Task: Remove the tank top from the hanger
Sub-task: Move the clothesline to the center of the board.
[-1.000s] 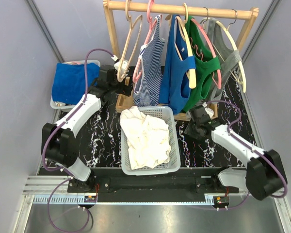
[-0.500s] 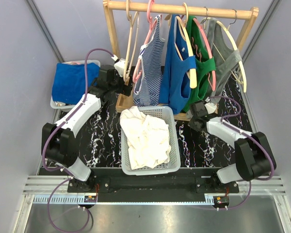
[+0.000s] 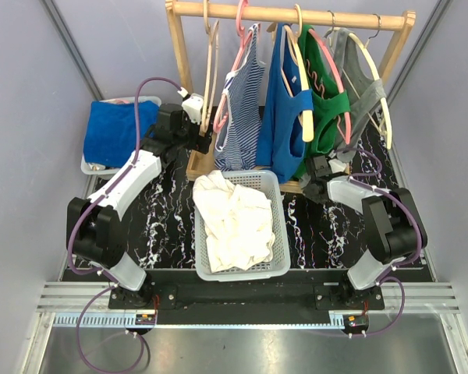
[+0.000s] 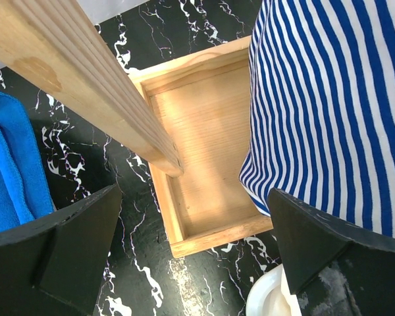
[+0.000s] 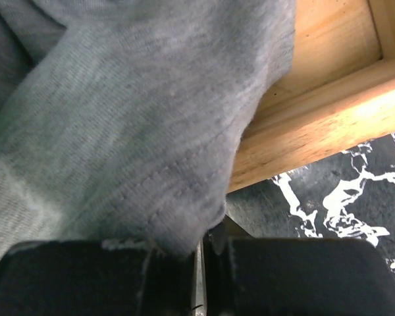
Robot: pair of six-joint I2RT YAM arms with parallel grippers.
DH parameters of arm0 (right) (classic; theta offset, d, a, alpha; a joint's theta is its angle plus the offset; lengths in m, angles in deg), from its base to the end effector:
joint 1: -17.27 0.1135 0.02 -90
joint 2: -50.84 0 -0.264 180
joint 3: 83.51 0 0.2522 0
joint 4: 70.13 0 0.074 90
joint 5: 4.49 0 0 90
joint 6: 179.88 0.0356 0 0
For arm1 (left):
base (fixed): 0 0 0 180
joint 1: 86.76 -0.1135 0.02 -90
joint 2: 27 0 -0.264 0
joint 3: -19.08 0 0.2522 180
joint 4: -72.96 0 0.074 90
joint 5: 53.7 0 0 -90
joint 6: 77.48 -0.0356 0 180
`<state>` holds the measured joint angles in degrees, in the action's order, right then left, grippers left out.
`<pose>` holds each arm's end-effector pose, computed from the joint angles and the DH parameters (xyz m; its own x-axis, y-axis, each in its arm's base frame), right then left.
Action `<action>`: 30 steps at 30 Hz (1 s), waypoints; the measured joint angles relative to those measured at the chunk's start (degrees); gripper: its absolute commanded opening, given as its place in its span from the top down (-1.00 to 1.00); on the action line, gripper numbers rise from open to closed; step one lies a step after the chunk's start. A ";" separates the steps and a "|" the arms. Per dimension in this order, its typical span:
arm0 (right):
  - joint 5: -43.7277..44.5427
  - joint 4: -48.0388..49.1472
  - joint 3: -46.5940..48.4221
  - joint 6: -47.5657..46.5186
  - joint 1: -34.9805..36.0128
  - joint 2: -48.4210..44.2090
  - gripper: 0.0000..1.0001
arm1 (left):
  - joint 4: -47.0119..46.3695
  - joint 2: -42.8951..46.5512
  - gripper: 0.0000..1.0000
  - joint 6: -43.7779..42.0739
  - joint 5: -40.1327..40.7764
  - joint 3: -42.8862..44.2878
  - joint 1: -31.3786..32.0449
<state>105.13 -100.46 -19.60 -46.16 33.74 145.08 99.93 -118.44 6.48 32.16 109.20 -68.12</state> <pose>0.3006 0.0764 0.1557 -0.6797 0.4779 -0.5564 0.4988 0.8574 0.1271 0.3547 -0.1224 0.3197 -0.4067 0.2479 -0.8793 0.4242 0.9037 0.0586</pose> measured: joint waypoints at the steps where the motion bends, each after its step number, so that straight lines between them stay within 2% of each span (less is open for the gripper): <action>1: -0.09 -0.02 0.26 -0.24 -0.09 0.33 0.84 | 0.00 0.00 -0.97 0.00 0.00 0.02 0.00; 30: -9.88 1.38 4.48 -2.34 -3.52 4.11 0.78 | 0.07 -0.24 -0.96 1.18 -0.22 2.69 -0.22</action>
<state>95.25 -99.09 -15.12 -48.50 30.22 149.19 100.00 -118.68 7.66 31.94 111.89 -68.34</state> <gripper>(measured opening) 0.106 0.983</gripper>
